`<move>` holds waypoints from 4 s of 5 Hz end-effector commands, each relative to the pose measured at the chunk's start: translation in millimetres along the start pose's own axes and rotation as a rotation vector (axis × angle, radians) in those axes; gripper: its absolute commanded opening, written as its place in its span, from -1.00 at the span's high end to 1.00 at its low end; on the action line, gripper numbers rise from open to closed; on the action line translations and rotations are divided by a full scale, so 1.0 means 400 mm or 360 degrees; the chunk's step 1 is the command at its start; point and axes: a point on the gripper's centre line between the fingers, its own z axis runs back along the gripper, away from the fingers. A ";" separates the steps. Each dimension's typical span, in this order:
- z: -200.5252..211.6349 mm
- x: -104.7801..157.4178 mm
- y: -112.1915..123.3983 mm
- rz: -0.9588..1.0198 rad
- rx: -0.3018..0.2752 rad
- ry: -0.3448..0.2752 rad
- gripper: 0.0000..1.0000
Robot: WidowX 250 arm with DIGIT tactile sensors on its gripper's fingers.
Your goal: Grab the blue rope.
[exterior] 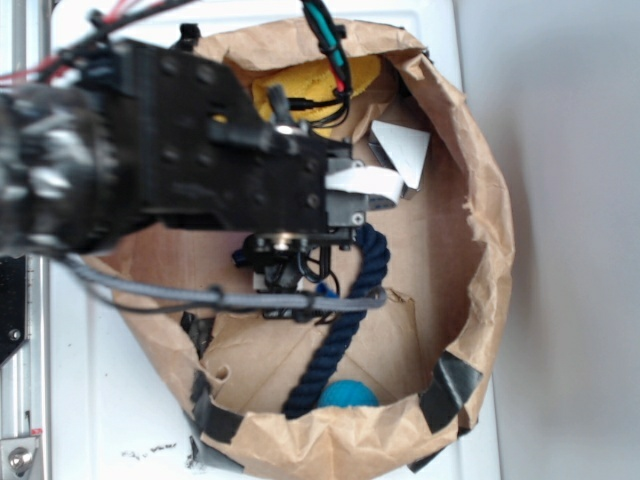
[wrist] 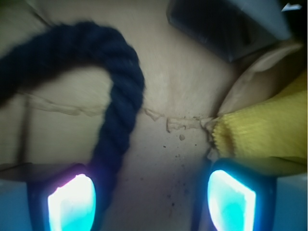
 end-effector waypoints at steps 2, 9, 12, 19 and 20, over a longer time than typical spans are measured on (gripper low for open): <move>0.023 0.067 -0.035 -0.0143 -0.0124 -0.0121 -1.00; -0.058 0.074 -0.114 -0.0294 0.0177 -0.0178 -1.00; -0.060 0.057 -0.119 -0.0310 0.0158 -0.0165 1.00; 0.110 0.075 0.049 -0.0114 -0.0395 -0.0216 -1.00; 0.090 0.085 0.024 -0.0139 -0.0411 -0.0230 -1.00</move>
